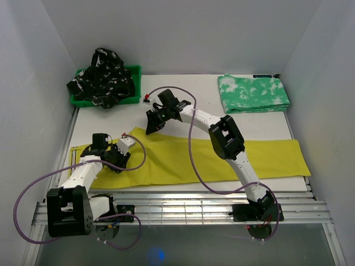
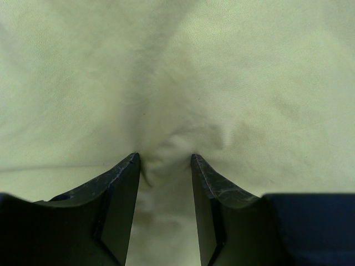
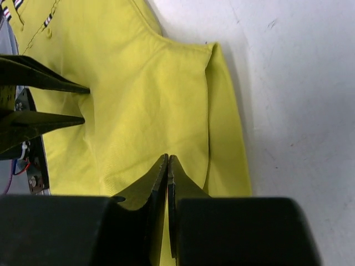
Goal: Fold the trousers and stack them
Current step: Fold the trousers
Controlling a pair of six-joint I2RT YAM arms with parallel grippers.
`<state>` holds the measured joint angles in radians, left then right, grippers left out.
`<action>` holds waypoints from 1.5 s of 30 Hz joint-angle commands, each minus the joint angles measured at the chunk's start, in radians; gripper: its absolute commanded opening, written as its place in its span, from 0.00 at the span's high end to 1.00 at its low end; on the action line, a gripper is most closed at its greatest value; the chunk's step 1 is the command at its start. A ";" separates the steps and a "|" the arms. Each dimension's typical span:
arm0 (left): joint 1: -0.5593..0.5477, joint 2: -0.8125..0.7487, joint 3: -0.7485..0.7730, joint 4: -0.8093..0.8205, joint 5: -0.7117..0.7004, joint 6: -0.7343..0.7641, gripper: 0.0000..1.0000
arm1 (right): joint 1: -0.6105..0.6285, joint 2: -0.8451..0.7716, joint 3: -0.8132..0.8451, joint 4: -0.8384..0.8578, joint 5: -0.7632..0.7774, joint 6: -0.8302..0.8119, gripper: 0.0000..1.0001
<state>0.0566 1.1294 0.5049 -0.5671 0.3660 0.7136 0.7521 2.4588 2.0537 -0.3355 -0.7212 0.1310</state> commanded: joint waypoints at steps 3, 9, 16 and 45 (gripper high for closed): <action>-0.001 0.021 -0.031 -0.083 -0.002 -0.013 0.48 | -0.020 0.020 0.089 0.062 0.054 0.006 0.92; -0.001 0.023 -0.031 -0.082 -0.001 -0.014 0.48 | 0.006 0.016 0.085 -0.037 0.057 -0.059 0.81; -0.001 0.023 -0.031 -0.083 -0.002 -0.016 0.48 | 0.033 0.035 0.049 -0.046 0.097 -0.096 0.60; -0.001 0.036 -0.026 -0.082 -0.006 -0.017 0.48 | 0.021 -0.021 0.155 0.037 0.524 -0.264 0.92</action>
<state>0.0566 1.1332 0.5060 -0.5667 0.3660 0.7086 0.8059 2.5282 2.1544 -0.3229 -0.2436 -0.1139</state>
